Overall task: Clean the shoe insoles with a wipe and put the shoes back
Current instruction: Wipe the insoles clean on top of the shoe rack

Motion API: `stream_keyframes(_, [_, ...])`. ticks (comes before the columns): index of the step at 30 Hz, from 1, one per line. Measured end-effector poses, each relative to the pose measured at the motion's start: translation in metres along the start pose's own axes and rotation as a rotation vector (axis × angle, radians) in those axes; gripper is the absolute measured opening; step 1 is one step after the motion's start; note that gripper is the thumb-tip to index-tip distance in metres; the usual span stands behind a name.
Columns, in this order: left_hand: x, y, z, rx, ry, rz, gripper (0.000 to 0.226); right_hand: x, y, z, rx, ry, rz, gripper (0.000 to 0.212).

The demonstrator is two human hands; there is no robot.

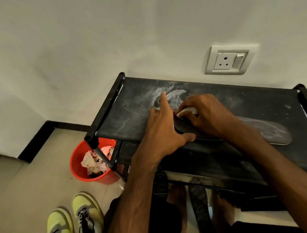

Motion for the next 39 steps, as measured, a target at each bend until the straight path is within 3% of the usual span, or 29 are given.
stream_keyframes(8, [-0.001,-0.001,-0.002,-0.027,-0.025,-0.006,0.145,0.005,0.024,0.000,-0.117,0.148,-0.051,0.038])
stream_keyframes(12, [-0.001,0.000,0.001,-0.031,-0.031,0.004,0.142,0.008,0.028,0.000,-0.149,0.241,-0.005,0.031])
stream_keyframes(20, [-0.001,0.000,0.000,-0.046,0.004,0.025,0.147,-0.004,0.004,0.000,-0.057,-0.012,-0.040,0.023])
stream_keyframes(25, [0.000,0.000,0.000,-0.051,0.014,0.019,0.147,-0.001,0.007,-0.003,-0.055,-0.009,-0.107,0.024])
stream_keyframes(31, [-0.001,0.001,0.000,-0.050,-0.009,0.017,0.148,0.006,0.024,-0.001,-0.186,0.140,-0.045,0.034])
stream_keyframes(34, [0.000,0.000,0.001,-0.053,-0.018,0.037,0.148,0.006,0.025,-0.003,-0.201,0.188,0.000,0.029])
stream_keyframes(39, [0.002,0.000,0.001,-0.038,-0.008,0.050,0.148,-0.006,0.006,-0.007,-0.094,0.095,0.016,0.021])
Point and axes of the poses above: each hand's wrist, its own z-axis towards the middle knuckle, its own x-axis out of the palm, y = z × x, the point moved 5 cm from there along z, towards the middle knuckle, and after that the axes turned 7 degrees about -z, right-handed, at the moved point
